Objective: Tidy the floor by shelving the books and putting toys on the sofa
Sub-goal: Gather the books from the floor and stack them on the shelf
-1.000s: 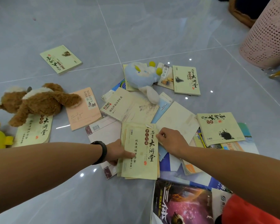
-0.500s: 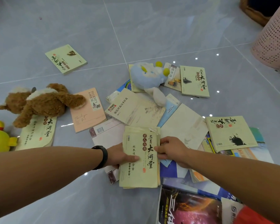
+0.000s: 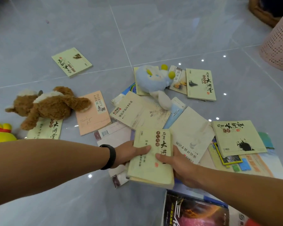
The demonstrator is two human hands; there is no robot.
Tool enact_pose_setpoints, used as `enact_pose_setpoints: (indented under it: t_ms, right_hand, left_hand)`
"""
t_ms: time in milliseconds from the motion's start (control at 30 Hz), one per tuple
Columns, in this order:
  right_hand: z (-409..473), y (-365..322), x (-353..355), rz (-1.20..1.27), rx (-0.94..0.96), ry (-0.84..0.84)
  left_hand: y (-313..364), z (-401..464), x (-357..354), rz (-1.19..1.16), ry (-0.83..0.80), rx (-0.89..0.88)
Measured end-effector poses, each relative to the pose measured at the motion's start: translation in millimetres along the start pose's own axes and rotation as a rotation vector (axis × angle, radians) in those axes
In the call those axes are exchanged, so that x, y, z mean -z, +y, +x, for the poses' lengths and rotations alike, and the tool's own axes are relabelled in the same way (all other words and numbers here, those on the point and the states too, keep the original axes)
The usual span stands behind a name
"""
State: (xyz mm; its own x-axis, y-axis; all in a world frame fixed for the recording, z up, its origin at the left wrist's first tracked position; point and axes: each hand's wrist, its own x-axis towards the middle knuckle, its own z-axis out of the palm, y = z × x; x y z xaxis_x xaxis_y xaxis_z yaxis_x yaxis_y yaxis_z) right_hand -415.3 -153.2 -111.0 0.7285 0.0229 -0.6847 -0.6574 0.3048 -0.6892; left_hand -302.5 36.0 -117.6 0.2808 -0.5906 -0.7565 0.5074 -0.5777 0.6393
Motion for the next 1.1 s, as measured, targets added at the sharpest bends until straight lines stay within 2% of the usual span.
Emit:
enact_pose_setpoints:
  t_ms: [67,167,333,533,700,867,1000,1100]
  right_hand:
    - [-2,-21,10,-0.002,0.033,0.043]
    - [3,-47,40,-0.091,0.089,0.236]
    - [6,-45,73,-0.102,0.106,0.429]
    - [2,-21,90,-0.14,0.01,0.455]
    - [-1,-27,90,-0.171,-0.001,0.433]
    - [-14,-49,98,-0.288,-0.063,0.35]
    - [-38,-59,102,-0.33,-0.131,0.22]
    - [-61,-53,106,-0.241,-0.177,0.154]
  left_hand:
    - [20,5,5,0.035,0.015,0.059]
    - [36,21,26,0.047,0.173,0.136]
    - [34,43,36,-0.155,0.394,0.198]
    - [47,58,48,-0.305,0.586,0.082]
    - [48,62,50,-0.326,0.702,-0.056]
    - [43,47,54,-0.316,0.715,-0.197]
    - [30,16,62,-0.302,0.599,-0.062]
    - [16,-14,68,-0.222,0.483,0.046]
